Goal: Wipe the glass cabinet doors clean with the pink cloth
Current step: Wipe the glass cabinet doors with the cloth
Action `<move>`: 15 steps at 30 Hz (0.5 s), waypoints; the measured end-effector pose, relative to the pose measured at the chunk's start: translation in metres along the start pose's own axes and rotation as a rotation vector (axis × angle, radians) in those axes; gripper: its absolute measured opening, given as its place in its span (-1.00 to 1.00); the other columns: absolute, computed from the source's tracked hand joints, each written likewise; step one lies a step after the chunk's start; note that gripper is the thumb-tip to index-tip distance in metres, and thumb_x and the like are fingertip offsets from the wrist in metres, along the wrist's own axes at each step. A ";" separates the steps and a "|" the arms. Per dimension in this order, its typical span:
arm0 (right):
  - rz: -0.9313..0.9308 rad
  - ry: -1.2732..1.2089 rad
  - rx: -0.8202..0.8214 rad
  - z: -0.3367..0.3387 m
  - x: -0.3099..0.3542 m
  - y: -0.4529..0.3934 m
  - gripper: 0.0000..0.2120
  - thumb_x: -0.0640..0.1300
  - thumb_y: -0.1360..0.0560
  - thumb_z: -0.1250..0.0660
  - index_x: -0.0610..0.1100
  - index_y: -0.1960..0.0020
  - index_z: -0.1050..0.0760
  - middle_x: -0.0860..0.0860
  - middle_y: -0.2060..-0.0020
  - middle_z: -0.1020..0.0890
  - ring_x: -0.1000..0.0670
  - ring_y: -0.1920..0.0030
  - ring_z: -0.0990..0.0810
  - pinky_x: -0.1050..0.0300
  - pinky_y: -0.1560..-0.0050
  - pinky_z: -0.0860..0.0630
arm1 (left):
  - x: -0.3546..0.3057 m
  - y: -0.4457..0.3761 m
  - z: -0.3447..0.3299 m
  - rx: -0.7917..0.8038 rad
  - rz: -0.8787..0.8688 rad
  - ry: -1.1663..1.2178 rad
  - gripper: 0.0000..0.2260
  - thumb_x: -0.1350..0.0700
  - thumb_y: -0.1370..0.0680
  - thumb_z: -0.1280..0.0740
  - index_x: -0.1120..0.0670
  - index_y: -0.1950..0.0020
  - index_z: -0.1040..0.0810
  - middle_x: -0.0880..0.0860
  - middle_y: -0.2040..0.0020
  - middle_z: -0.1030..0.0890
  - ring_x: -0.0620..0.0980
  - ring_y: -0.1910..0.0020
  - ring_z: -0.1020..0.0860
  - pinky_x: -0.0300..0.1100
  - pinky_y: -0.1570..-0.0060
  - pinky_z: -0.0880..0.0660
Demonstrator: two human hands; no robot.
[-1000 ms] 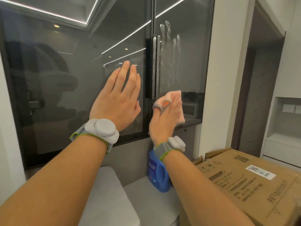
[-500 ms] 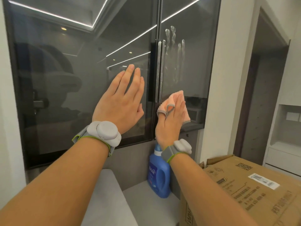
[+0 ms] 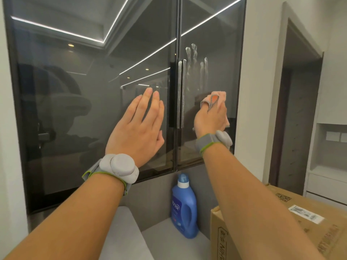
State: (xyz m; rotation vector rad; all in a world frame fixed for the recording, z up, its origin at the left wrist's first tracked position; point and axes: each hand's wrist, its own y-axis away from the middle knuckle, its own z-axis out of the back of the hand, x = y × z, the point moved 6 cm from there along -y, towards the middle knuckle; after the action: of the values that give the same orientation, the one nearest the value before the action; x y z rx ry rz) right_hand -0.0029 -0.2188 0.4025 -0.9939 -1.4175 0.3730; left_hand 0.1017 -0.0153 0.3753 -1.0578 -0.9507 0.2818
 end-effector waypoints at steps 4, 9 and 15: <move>0.187 -0.004 0.095 -0.014 0.034 -0.030 -0.74 -0.05 -0.66 -0.08 0.11 -0.31 -0.35 0.03 -0.14 -0.60 -0.12 -0.17 -0.52 -0.32 -0.33 -0.39 | 0.000 0.001 -0.002 0.003 0.005 -0.004 -0.39 -0.01 -0.68 -0.06 0.32 -0.64 -0.16 0.34 -0.65 -0.17 0.34 -0.67 -0.07 0.20 -0.65 -0.07; 0.181 0.000 0.041 -0.003 -0.013 -0.003 -0.72 -0.09 -0.66 -0.10 0.07 -0.36 -0.35 0.11 -0.21 -0.55 -0.01 -0.24 -0.52 0.01 -0.07 -0.50 | 0.000 0.000 0.003 0.021 0.002 0.004 -0.39 -0.02 -0.68 -0.07 0.31 -0.64 -0.18 0.33 -0.65 -0.18 0.32 -0.67 -0.09 0.19 -0.65 -0.07; -0.007 -0.048 0.046 -0.008 0.008 -0.046 -0.85 -0.18 -0.60 -0.07 0.07 0.02 -0.30 0.08 0.23 -0.53 0.04 0.20 -0.52 -0.13 -0.04 -0.49 | 0.013 -0.020 0.018 0.006 -0.078 -0.015 -0.49 -0.02 -0.60 -0.25 0.25 -0.47 -0.43 0.29 -0.46 -0.40 0.34 -0.52 -0.33 0.22 -0.60 -0.16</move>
State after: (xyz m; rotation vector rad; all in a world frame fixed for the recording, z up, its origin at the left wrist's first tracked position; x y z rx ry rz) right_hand -0.0093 -0.2422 0.4436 -0.9476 -1.4488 0.4247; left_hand 0.0907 -0.0066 0.4018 -1.0121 -1.0019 0.2286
